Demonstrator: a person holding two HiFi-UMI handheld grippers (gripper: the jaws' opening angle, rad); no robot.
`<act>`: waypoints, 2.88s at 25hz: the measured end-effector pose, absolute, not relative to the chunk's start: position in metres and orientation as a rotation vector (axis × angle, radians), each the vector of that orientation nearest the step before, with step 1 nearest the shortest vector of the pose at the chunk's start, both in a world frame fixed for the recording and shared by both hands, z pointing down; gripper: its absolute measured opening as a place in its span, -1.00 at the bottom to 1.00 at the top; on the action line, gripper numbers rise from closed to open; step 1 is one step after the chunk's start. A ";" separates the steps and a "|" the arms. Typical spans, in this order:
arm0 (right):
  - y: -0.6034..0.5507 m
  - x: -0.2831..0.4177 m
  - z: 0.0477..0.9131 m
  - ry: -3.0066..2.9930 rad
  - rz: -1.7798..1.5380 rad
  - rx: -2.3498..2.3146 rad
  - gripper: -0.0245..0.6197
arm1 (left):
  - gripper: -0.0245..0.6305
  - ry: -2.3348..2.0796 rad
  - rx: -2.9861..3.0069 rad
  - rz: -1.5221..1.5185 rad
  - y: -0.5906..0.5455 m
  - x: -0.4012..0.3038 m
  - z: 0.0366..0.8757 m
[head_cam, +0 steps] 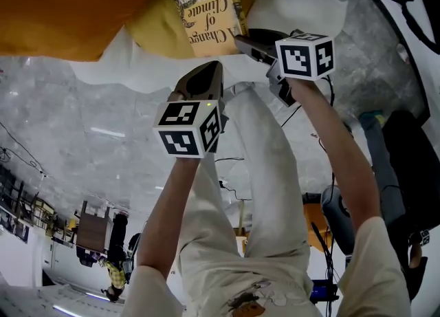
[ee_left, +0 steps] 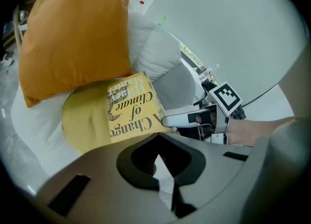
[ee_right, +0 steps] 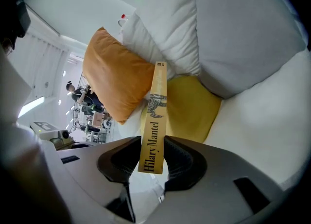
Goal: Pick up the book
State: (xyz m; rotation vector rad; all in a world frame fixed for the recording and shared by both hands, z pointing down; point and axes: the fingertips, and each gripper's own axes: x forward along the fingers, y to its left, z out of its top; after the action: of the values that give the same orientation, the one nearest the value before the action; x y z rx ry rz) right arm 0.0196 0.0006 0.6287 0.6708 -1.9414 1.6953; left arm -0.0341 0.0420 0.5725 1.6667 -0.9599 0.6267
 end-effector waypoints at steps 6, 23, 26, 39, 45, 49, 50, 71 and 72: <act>0.001 0.020 0.609 -1.941 1.672 0.723 -0.42 | -0.92 -0.949 1.679 0.634 0.044 -0.041 0.559; 0.025 0.036 0.500 -1.966 1.672 0.795 -0.42 | -0.92 -0.963 1.722 0.605 0.057 -0.042 0.466; 0.025 0.035 0.482 -1.979 1.662 0.812 -0.42 | -0.92 -0.967 1.739 0.605 0.054 -0.046 0.451; 0.037 0.021 0.387 -2.049 1.636 0.834 -0.42 | -0.92 -0.981 1.793 0.598 0.061 -0.063 0.375; 0.049 0.011 0.337 -2.076 1.630 0.893 -0.42 | -0.92 -0.985 1.834 0.576 0.070 -0.078 0.328; 0.066 0.006 0.304 -2.086 1.636 0.913 -0.42 | -0.92 -0.981 1.850 0.562 0.086 -0.085 0.295; 0.070 0.004 0.297 -2.088 1.639 0.919 -0.42 | -0.92 -0.977 1.860 0.562 0.089 -0.087 0.288; 0.108 -0.044 0.155 -2.228 1.582 1.061 -0.42 | -0.92 -0.927 2.056 0.503 0.111 -0.124 0.155; 0.108 -0.045 0.150 -2.237 1.578 1.067 -0.42 | -0.92 -0.924 2.071 0.498 0.110 -0.124 0.149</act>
State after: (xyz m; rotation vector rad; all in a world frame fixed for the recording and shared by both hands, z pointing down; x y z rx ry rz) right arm -0.0454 0.1079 0.1501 1.0673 -2.2369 1.5780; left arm -0.1240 0.1103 0.1489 2.0710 -0.9242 0.4983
